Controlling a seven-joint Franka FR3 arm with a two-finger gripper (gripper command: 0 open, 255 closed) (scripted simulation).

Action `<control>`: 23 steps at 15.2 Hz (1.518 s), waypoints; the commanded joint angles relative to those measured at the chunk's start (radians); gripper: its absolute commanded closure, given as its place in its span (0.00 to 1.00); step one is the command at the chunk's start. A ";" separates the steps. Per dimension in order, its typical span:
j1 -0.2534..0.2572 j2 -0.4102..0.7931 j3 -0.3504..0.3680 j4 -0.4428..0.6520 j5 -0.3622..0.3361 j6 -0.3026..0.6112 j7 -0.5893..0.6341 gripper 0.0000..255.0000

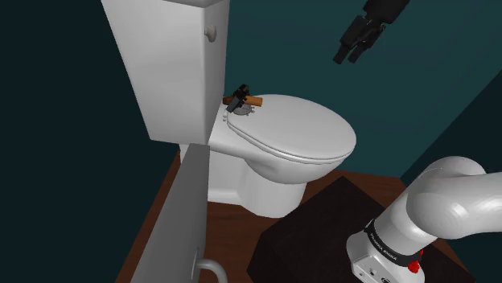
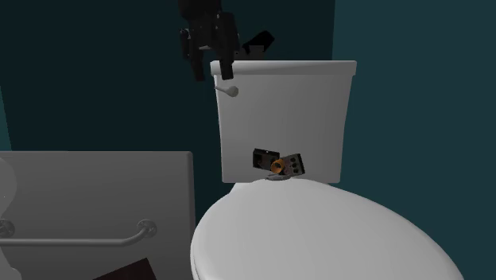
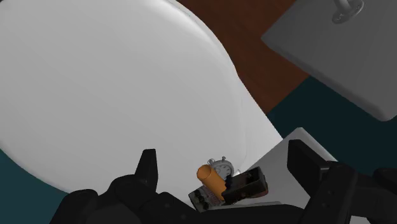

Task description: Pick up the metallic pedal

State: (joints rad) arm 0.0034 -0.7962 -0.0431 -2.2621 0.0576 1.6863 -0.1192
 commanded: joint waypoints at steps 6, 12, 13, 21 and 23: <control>-0.022 0.166 0.079 0.046 0.041 0.086 0.175 0.00; -0.048 0.390 0.155 0.149 0.063 0.167 0.379 0.00; -0.052 0.430 0.165 0.171 0.064 0.177 0.413 0.00; -0.069 0.756 0.214 0.392 0.046 0.228 0.674 0.00; -0.068 0.839 0.217 0.459 0.039 0.231 0.735 0.00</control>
State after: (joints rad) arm -0.0652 -0.0037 0.1712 -1.8388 0.1008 1.9140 0.5809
